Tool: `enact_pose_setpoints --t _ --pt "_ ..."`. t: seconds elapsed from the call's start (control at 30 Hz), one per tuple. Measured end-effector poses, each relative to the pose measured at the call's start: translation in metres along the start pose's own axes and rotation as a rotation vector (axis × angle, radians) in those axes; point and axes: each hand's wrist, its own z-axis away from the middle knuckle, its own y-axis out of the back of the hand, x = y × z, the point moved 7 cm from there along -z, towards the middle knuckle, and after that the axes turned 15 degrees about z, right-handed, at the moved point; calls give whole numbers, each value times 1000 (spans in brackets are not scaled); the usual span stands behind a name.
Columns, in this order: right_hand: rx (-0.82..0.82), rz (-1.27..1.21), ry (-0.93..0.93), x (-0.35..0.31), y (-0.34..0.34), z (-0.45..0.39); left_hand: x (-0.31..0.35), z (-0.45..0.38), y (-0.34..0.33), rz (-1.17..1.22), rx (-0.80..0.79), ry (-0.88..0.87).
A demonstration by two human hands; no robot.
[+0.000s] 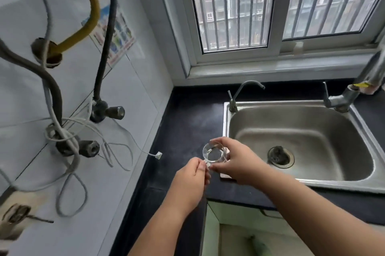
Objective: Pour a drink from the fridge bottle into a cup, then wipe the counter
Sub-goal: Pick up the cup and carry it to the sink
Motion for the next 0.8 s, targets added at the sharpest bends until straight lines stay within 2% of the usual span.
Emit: enact_pose_setpoints --t 0.17,0.33,0.53,0.8 --pt "31 -19 7 18 -9 -105 -6 -98 7 -15 130 11" --pt "-9 61 23 40 -26 -200 -30 -190 13 20 244 83" --pt "-58 114 39 60 -56 -282 -62 -267 16 29 298 166" --pt "-52 111 39 73 -79 -347 -86 -337 21 -32 317 173"
